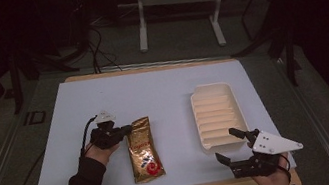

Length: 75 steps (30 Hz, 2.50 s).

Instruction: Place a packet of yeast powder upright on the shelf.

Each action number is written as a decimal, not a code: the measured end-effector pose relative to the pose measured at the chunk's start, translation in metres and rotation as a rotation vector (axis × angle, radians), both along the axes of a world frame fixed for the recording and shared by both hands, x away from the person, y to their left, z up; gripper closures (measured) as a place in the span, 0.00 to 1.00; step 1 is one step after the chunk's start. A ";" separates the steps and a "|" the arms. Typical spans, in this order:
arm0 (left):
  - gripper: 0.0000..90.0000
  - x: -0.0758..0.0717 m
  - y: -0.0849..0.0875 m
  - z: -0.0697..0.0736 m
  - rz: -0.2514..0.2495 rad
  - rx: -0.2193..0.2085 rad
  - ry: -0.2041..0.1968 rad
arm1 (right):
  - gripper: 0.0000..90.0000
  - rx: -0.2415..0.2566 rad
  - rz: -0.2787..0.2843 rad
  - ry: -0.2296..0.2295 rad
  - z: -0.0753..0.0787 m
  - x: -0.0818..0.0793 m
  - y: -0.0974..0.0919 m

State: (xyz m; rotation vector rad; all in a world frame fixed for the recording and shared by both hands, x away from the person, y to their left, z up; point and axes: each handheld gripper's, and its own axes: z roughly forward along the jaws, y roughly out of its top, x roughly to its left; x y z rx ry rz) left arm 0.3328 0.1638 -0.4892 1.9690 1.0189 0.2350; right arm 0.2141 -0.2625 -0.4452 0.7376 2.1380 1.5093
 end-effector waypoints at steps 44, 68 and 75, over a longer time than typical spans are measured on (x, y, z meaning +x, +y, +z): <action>0.99 -0.074 -0.040 0.098 -0.297 -0.104 -0.274 | 0.31 0.020 0.007 0.008 0.025 -0.001 -0.004; 0.99 -0.082 -0.070 0.122 -0.341 -0.196 -0.361 | 0.35 0.046 0.202 0.048 0.050 0.025 0.042; 0.99 -0.082 -0.081 0.120 -0.362 -0.227 -0.367 | 0.42 0.034 0.247 0.065 0.050 0.031 0.053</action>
